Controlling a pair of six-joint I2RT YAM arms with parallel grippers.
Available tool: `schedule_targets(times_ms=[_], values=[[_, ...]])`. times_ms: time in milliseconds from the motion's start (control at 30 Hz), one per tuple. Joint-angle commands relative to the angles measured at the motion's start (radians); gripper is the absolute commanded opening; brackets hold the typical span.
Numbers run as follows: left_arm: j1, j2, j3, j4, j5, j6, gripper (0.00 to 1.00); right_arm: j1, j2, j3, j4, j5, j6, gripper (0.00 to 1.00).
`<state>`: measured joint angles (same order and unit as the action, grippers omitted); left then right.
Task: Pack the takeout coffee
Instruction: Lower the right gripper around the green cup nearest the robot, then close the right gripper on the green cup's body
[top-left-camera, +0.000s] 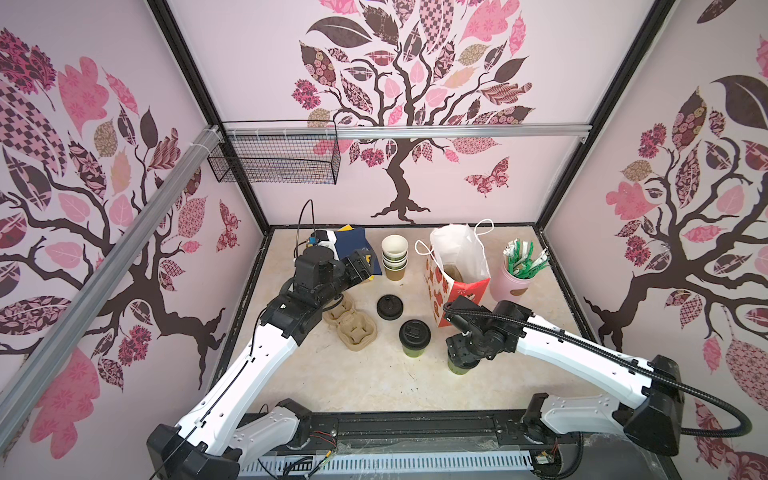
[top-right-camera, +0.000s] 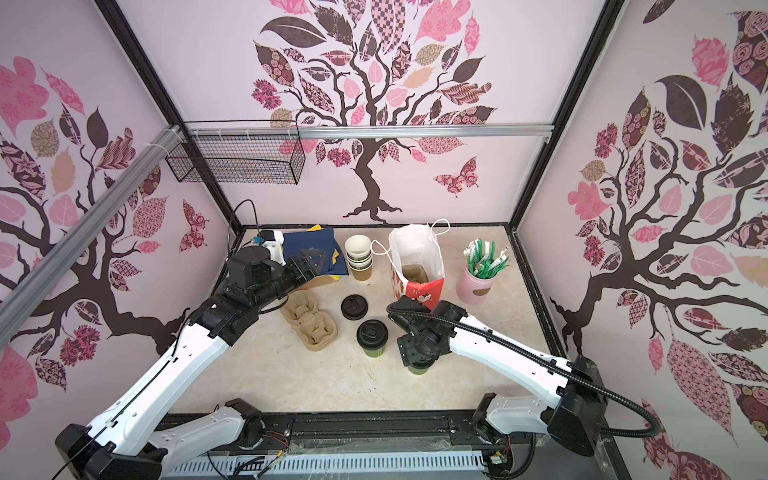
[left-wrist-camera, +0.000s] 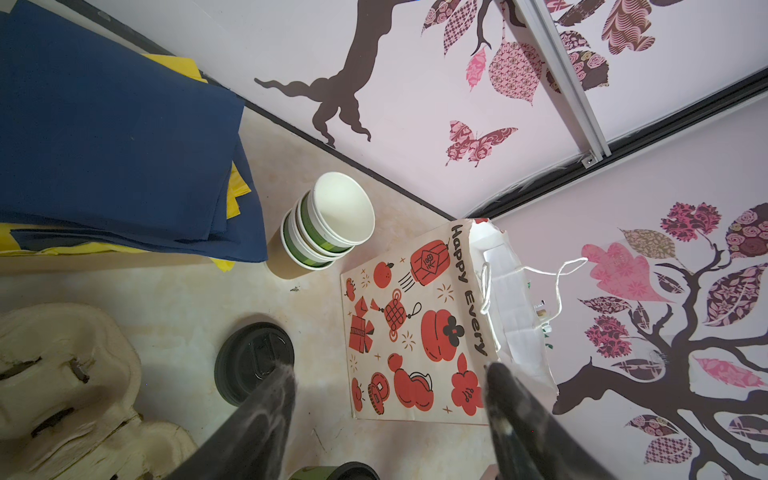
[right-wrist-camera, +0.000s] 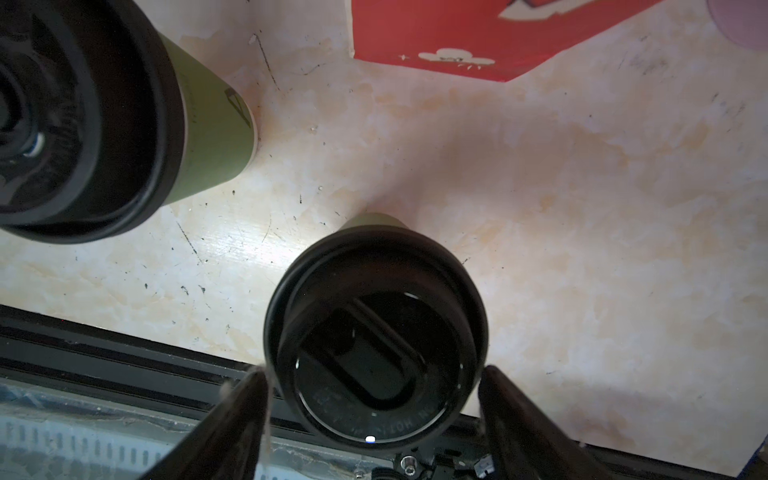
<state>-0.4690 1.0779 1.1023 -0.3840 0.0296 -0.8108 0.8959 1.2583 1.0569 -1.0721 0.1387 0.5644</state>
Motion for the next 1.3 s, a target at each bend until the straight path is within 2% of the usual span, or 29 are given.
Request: schedule_targets(times_ms=[0,300,800,1267], values=[[0.005,-0.001,0.025,-0.001,0.002,0.018,0.75,0.008,0.025,-0.001,-0.012,0.033,0.043,0.82],[0.004,0.002,0.027,-0.001,0.003,0.019,0.75,0.009,0.038,-0.009,-0.017,0.058,0.072,0.82],[0.005,0.002,0.032,-0.005,0.003,0.027,0.75,0.008,0.049,-0.048,0.013,0.033,0.091,0.81],[0.004,0.011,0.041,-0.004,0.011,0.032,0.75,0.008,0.020,-0.021,-0.017,0.036,0.097,0.74]])
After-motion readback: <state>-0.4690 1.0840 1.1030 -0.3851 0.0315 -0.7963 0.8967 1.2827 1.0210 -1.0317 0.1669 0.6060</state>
